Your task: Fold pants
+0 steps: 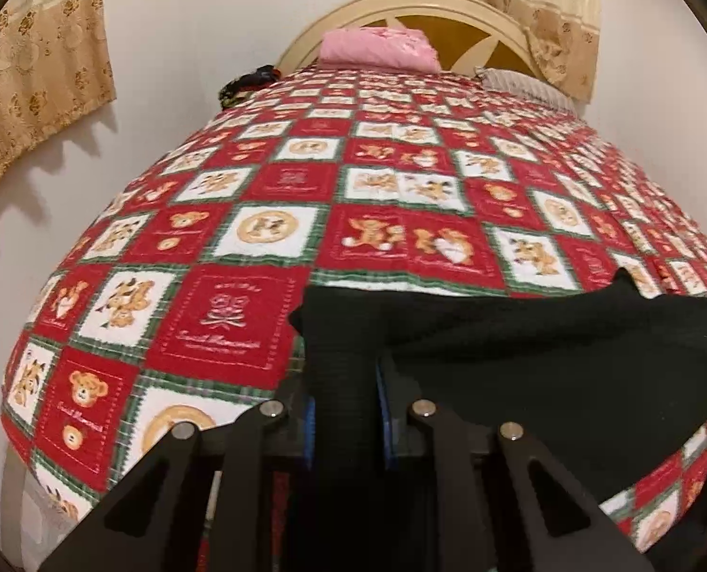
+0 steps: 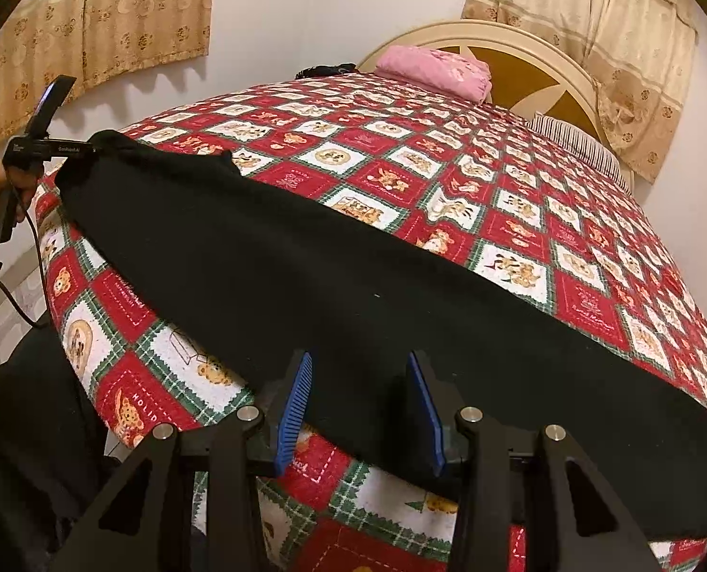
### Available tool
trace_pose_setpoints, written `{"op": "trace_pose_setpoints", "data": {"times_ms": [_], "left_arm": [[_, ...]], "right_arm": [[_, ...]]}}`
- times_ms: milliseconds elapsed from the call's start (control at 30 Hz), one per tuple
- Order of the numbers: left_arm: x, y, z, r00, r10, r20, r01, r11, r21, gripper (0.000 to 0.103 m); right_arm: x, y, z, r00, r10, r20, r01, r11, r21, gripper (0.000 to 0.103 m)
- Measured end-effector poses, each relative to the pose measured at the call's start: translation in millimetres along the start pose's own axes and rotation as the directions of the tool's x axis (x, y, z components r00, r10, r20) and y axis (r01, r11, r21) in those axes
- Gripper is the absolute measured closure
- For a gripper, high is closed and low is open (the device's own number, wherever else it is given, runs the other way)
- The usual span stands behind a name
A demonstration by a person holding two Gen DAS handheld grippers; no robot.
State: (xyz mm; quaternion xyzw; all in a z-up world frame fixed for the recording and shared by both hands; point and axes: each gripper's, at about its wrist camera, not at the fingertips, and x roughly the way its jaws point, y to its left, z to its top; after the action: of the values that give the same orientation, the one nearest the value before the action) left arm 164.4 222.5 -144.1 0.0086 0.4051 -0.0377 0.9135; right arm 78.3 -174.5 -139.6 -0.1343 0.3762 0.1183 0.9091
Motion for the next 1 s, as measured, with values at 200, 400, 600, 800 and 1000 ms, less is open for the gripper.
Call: {"op": "trace_pose_setpoints", "data": {"times_ms": [200, 400, 600, 800, 1000], "left_arm": [[20.2, -6.3, -10.6, 0.999, 0.05, 0.002, -0.05, 0.997, 0.055, 0.057], [14.2, -6.8, -14.2, 0.998, 0.069, 0.005, -0.069, 0.994, 0.09, 0.045], [4.3, -5.4, -13.7, 0.994, 0.111, 0.016, -0.112, 0.99, 0.084, 0.029], [-10.7, 0.6, -17.1, 0.989, 0.144, 0.04, -0.146, 0.987, 0.063, 0.021], [-41.0, -11.3, -21.9, 0.989, 0.094, 0.117, -0.099, 0.994, 0.036, 0.013]], "right_arm": [[12.8, 2.6, -4.4, 0.999, 0.013, -0.046, -0.013, 1.0, 0.014, 0.059], [9.0, 17.2, 0.3, 0.998, 0.059, -0.016, -0.059, 0.998, -0.013, 0.052], [22.1, 38.9, 10.3, 0.995, 0.102, 0.005, -0.102, 0.994, -0.047, 0.051], [43.0, 44.3, -0.4, 0.988, 0.137, -0.074, -0.14, 0.99, -0.026, 0.051], [22.9, 46.4, 0.5, 0.985, 0.167, -0.036, -0.167, 0.986, -0.01, 0.051]]}}
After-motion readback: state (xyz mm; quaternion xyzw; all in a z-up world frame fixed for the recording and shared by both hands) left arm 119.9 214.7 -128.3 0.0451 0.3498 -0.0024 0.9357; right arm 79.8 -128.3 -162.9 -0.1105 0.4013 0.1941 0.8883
